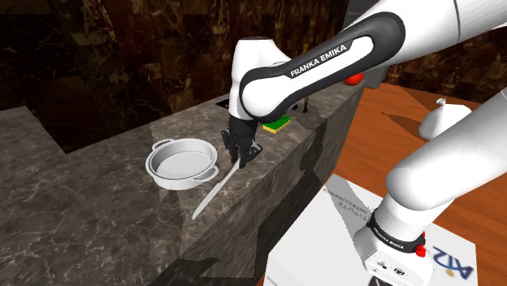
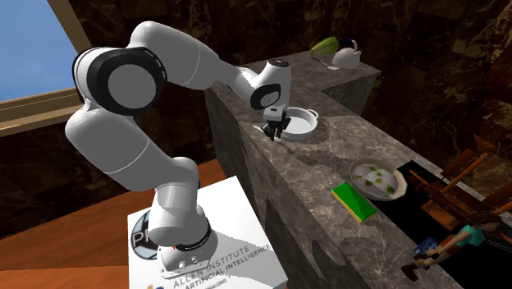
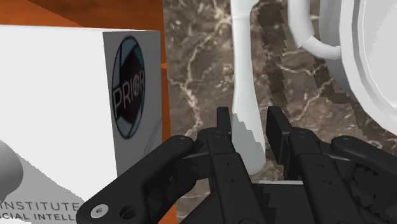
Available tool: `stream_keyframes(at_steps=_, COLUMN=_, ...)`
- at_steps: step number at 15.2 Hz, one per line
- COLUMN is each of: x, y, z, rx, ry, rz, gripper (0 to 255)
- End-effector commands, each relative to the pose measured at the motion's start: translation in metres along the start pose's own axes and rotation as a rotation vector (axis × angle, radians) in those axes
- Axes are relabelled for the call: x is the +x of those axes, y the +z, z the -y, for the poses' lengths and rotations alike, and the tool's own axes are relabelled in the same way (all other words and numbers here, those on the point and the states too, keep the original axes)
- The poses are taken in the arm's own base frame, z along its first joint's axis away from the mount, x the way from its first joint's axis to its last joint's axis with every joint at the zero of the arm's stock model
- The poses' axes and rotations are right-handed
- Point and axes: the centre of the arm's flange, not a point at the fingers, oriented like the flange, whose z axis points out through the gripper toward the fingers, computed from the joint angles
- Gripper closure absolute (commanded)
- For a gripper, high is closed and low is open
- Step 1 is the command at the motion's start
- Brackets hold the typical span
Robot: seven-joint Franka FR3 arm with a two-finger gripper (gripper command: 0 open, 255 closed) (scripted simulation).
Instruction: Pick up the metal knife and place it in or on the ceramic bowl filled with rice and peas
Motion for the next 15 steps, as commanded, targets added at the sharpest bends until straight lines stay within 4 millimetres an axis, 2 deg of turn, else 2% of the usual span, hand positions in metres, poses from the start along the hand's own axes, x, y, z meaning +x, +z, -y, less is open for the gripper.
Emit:
stream_keyframes(at_steps=1, x=0.000, y=-0.011, z=0.000, rx=-0.001, ry=0.000, rz=0.000, gripper=255)
stream_keyframes(at_steps=15, x=-0.005, y=-0.085, z=0.006, rx=-0.001, ry=0.000, rz=0.000, gripper=255)
